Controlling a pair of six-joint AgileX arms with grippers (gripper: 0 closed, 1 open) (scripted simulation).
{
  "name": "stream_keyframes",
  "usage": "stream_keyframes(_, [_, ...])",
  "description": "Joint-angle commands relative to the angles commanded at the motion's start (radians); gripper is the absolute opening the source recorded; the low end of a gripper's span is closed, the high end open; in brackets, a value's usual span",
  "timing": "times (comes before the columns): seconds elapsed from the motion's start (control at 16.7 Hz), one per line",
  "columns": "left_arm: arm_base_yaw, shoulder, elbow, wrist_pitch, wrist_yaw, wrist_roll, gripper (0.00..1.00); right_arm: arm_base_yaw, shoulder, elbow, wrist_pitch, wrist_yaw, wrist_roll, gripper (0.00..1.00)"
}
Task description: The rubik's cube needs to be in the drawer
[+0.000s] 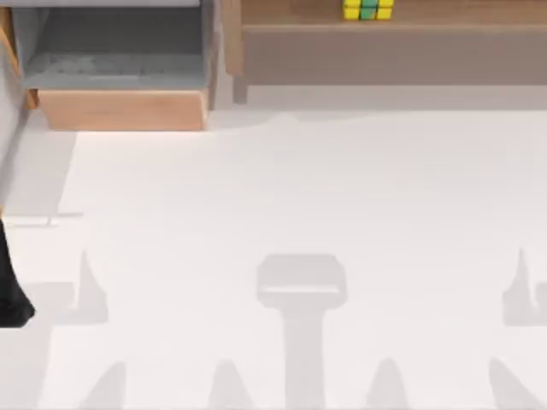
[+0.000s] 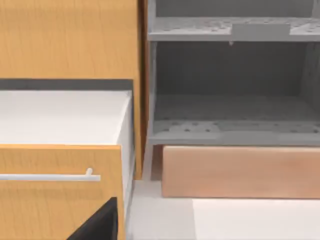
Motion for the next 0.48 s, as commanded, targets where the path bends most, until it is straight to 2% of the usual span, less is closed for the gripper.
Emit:
stream_keyframes(0.24, [-0.012, 0.03, 0.021, 0.005, -0.014, 0.002, 1.0, 0.0, 0.0, 0.0, 0.0, 0.0, 0.0, 1.0])
stream_keyframes(0.48, [-0.079, 0.215, 0.157, 0.052, -0.095, 0.01, 1.0, 0.0, 0.0, 0.0, 0.0, 0.0, 0.0, 1.0])
